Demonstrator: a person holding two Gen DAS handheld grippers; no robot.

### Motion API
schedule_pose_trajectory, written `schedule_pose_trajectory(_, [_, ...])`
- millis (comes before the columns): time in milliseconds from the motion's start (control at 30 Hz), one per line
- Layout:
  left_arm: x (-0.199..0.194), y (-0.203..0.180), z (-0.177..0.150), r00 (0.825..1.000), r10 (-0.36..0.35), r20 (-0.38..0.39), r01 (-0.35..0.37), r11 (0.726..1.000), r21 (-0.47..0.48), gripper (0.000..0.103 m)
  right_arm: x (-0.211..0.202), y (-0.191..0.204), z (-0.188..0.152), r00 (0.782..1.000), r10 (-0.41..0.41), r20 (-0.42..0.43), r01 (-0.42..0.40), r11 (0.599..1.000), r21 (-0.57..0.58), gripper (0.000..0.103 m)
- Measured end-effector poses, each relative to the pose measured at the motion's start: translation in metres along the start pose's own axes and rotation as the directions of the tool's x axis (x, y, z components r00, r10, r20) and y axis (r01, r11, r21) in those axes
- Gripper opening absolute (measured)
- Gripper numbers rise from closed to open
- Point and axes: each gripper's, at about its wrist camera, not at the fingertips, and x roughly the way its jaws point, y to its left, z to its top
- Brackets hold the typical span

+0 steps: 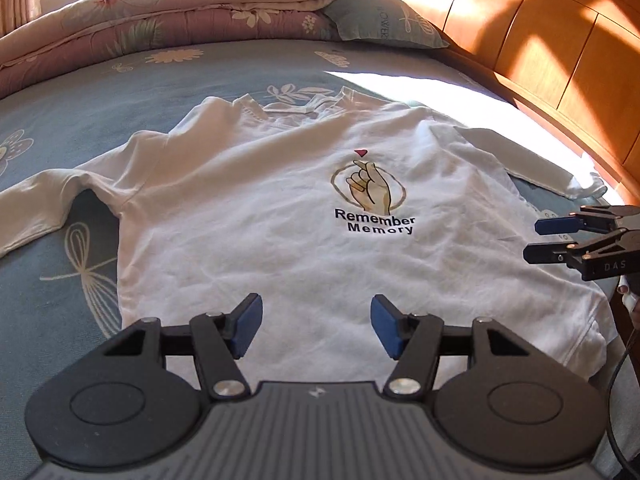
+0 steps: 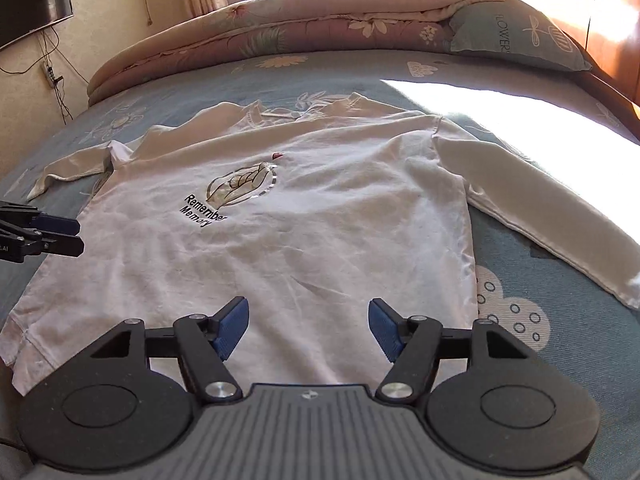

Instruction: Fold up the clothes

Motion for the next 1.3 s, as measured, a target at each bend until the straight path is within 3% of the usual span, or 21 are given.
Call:
schedule_pose_trajectory(100, [0.020, 0.008, -0.008, 0.998, 0.045, -0.046, -0.047, 0.998, -0.032, 0.062, 0.025, 0.004, 0.000, 0.999, -0.043, -0.018, 0.043, 0.999, -0.018, 0.082])
schedule_pose_trajectory(167, [0.010, 0.017, -0.023, 0.997, 0.070, -0.017, -0.070, 0.996, -0.050, 0.062, 0.027, -0.006, -0.012, 0.996, -0.075, -0.041, 0.074, 0.997, -0.007, 0.083])
schedule_pose_trajectory(233, [-0.001, 0.026, -0.037, 0.995, 0.094, 0.011, -0.093, 0.993, -0.069, 0.062, 0.014, -0.018, -0.029, 0.995, -0.100, -0.027, 0.100, 0.995, -0.001, 0.100])
schedule_pose_trajectory(267, [-0.004, 0.029, -0.039, 0.996, 0.094, 0.007, -0.093, 0.993, -0.065, 0.062, 0.006, -0.025, -0.039, 0.996, -0.088, -0.021, 0.088, 0.996, 0.014, 0.102])
schedule_pose_trajectory(333, [-0.011, 0.034, -0.042, 0.996, 0.094, -0.002, -0.094, 0.994, -0.059, 0.062, -0.011, -0.037, -0.058, 0.998, -0.065, -0.011, 0.066, 0.997, 0.036, 0.102])
schedule_pose_trajectory(400, [-0.010, 0.033, -0.029, 0.996, 0.079, -0.032, -0.081, 0.994, -0.066, 0.061, -0.016, -0.029, -0.057, 0.996, -0.075, -0.045, 0.075, 0.997, -0.013, 0.102])
schedule_pose_trajectory(433, [-0.009, 0.033, -0.019, 0.997, 0.065, -0.044, -0.069, 0.995, -0.074, 0.061, -0.015, -0.024, -0.049, 0.995, -0.075, -0.059, 0.074, 0.997, -0.025, 0.102])
schedule_pose_trajectory(500, [-0.006, 0.031, 0.003, 1.000, -0.001, 0.011, 0.002, 0.997, -0.082, 0.065, -0.012, -0.014, -0.032, 0.994, -0.071, -0.078, 0.067, 0.996, -0.052, 0.102])
schedule_pose_trajectory(633, [0.025, 0.028, 0.050, 0.994, -0.096, 0.045, 0.101, 0.989, -0.108, 0.069, 0.014, 0.013, 0.022, 1.000, 0.017, 0.003, -0.017, 0.991, -0.134, 0.103])
schedule_pose_trajectory(700, [0.052, 0.028, 0.067, 0.995, -0.101, 0.025, 0.103, 0.988, -0.115, 0.069, 0.048, 0.027, 0.052, 0.999, 0.039, 0.002, -0.038, 0.985, -0.167, 0.103])
schedule_pose_trajectory(833, [0.090, 0.035, 0.068, 1.000, -0.026, -0.014, 0.024, 0.991, -0.131, 0.068, 0.102, 0.039, 0.076, 0.998, 0.025, -0.053, -0.033, 0.985, -0.169, 0.103])
schedule_pose_trajectory(933, [0.075, 0.048, 0.051, 1.000, -0.007, 0.018, 0.010, 0.987, -0.159, 0.070, 0.108, 0.026, 0.061, 0.996, -0.017, -0.083, 0.007, 0.992, -0.129, 0.103])
schedule_pose_trajectory(1033, [0.060, 0.060, 0.033, 0.999, 0.013, 0.050, -0.004, 0.982, -0.187, 0.070, 0.080, 0.005, 0.031, 0.998, -0.022, -0.058, 0.017, 0.997, -0.078, 0.103])
schedule_pose_trajectory(1133, [0.047, 0.069, 0.025, 0.996, 0.078, 0.045, -0.066, 0.969, -0.237, 0.070, 0.056, -0.008, 0.007, 0.999, -0.026, -0.045, 0.026, 1.000, -0.010, 0.103])
schedule_pose_trajectory(1300, [0.034, 0.066, 0.022, 0.991, 0.133, 0.015, -0.123, 0.953, -0.278, 0.069, 0.038, -0.008, -0.010, 0.997, -0.068, -0.044, 0.067, 0.998, -0.014, 0.103])
